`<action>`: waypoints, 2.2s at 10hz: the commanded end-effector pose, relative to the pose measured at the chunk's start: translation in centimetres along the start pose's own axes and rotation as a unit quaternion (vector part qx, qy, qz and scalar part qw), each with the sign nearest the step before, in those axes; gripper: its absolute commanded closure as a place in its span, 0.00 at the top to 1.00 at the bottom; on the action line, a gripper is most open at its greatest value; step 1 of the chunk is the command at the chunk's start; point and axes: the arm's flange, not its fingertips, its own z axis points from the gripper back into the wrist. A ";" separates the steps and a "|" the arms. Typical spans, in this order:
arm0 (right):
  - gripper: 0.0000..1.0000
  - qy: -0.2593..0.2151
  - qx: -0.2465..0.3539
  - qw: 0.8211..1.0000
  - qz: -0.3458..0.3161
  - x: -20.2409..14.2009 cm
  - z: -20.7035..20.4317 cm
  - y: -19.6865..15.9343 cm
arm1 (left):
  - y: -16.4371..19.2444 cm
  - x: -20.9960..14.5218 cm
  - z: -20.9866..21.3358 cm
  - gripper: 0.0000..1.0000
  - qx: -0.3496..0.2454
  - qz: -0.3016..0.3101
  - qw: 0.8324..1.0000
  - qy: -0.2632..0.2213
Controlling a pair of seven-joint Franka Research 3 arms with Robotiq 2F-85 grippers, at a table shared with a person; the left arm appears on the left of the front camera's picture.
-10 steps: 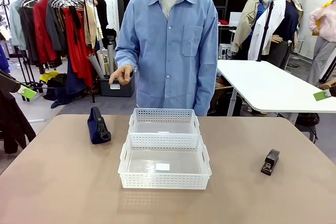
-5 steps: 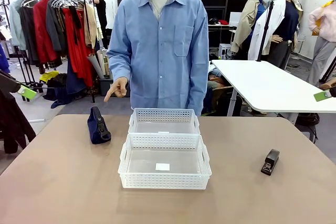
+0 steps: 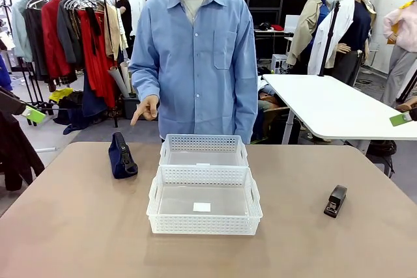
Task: Distribute items into two baskets.
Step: Pick up the Pencil pouch that the person points to.
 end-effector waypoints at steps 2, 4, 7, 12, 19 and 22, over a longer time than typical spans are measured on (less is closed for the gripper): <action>1.00 -0.013 0.006 1.000 0.011 0.1 0.1 -0.2 | 0.0 0.0 0.0 1.00 0.000 0.000 1.000 0.000; 1.00 -0.013 0.006 1.000 0.011 0.1 0.1 -0.2 | 1.2 2.7 -1.2 1.00 0.011 0.033 0.999 0.017; 1.00 -0.013 0.006 1.000 0.011 0.1 0.1 -0.2 | 3.6 7.1 -4.0 1.00 0.040 0.120 0.991 0.050; 1.00 -0.013 0.006 1.000 0.011 0.1 0.1 -0.2 | 6.7 13.5 -11.4 1.00 0.077 0.223 0.958 0.162; 1.00 -0.013 0.006 1.000 0.011 0.1 0.1 -0.2 | 9.9 16.7 -20.2 1.00 0.209 0.400 0.868 0.205; 1.00 -0.013 0.006 1.000 0.011 0.1 0.1 -0.2 | 11.2 16.9 -24.2 1.00 0.281 0.452 0.825 0.189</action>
